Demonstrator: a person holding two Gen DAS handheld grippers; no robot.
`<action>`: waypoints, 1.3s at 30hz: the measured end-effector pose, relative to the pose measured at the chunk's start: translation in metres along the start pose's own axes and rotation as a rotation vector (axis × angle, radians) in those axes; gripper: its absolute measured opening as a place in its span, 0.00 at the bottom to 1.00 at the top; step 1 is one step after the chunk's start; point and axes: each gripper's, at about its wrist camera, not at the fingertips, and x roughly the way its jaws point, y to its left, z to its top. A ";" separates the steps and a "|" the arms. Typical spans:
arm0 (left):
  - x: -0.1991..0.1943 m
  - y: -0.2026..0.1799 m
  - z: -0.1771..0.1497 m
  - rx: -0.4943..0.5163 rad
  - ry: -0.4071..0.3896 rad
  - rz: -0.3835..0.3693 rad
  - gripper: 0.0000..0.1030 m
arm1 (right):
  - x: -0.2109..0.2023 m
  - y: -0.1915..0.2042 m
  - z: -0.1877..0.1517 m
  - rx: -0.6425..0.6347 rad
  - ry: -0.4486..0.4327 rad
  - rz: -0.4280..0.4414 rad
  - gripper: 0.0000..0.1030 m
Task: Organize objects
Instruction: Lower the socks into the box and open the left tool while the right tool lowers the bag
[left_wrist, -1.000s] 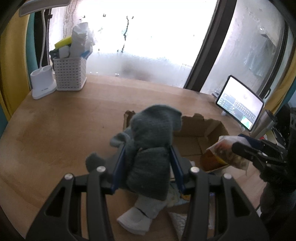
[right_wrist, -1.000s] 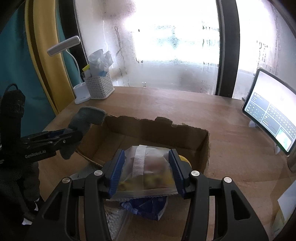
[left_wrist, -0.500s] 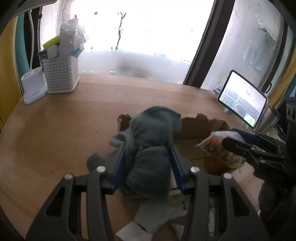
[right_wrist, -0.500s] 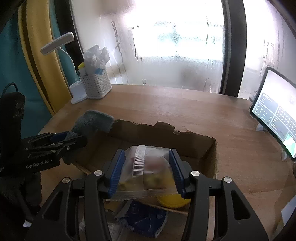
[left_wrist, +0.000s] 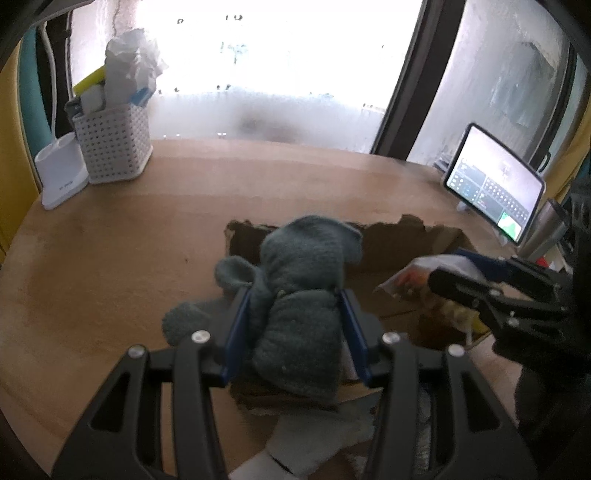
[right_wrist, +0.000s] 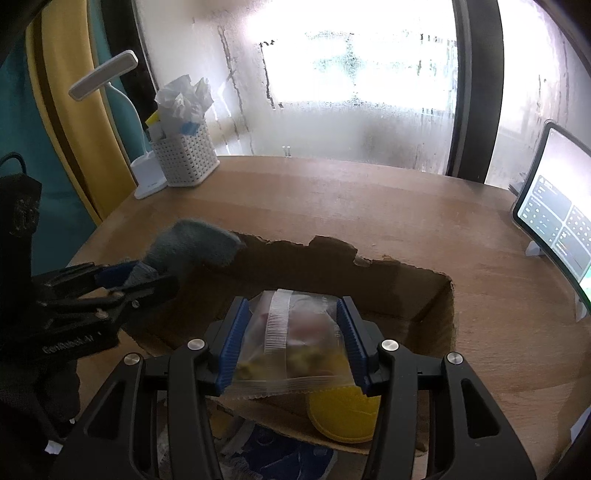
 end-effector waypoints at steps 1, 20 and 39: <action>0.002 -0.001 0.000 0.013 0.004 0.007 0.49 | 0.000 0.000 0.000 0.001 0.000 0.000 0.51; 0.003 0.002 0.008 -0.005 0.030 -0.019 0.55 | 0.015 0.009 0.012 0.001 0.001 0.001 0.51; -0.004 0.042 0.004 -0.025 0.023 0.026 0.67 | 0.026 0.026 0.018 -0.019 0.012 -0.004 0.51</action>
